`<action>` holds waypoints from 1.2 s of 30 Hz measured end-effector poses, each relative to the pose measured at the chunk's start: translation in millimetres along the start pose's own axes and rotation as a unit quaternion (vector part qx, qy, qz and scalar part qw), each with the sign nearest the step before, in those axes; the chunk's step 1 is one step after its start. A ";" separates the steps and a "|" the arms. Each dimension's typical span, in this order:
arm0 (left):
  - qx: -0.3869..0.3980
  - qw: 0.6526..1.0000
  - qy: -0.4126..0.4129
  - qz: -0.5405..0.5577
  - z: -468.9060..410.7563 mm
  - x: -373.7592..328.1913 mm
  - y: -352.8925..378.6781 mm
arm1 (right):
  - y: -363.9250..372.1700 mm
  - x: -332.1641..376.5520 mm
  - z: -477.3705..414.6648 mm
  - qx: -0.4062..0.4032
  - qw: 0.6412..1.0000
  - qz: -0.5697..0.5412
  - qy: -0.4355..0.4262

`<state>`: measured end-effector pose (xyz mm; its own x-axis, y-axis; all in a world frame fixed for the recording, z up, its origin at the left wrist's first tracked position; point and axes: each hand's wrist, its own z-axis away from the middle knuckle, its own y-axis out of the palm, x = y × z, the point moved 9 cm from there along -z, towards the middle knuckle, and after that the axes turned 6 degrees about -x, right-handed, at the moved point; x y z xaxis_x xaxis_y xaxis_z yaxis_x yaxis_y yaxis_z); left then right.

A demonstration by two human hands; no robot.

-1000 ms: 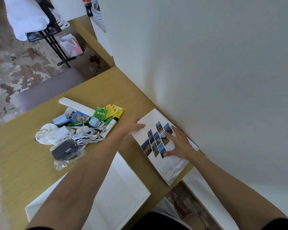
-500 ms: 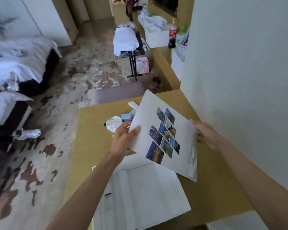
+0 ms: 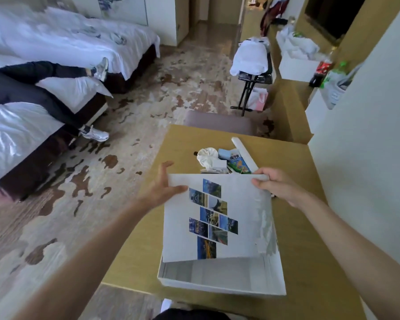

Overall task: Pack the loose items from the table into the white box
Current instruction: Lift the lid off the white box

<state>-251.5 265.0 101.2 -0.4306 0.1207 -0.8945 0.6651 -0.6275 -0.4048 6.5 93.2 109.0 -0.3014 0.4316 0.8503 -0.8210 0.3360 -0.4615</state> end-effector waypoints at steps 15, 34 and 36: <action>0.069 0.789 0.244 -0.560 3.6 9.2 69.8 | 34.6 -45.4 37.7 0.047 0.916 0.384 -0.107; 0.131 0.773 0.268 -0.559 16.6 58.2 148.8 | 98.7 -79.6 34.9 -0.002 0.729 0.659 -0.184; 0.150 0.786 0.230 -0.554 16.6 65.4 150.1 | 104.0 -80.7 37.3 0.014 0.717 0.669 -0.194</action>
<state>-190.0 165.9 -14.8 -0.3329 0.9425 -0.0275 -0.1660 -0.0873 -0.9823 -72.6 62.1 1.8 -0.9364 0.0848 -0.3405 0.3217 -0.1800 -0.9296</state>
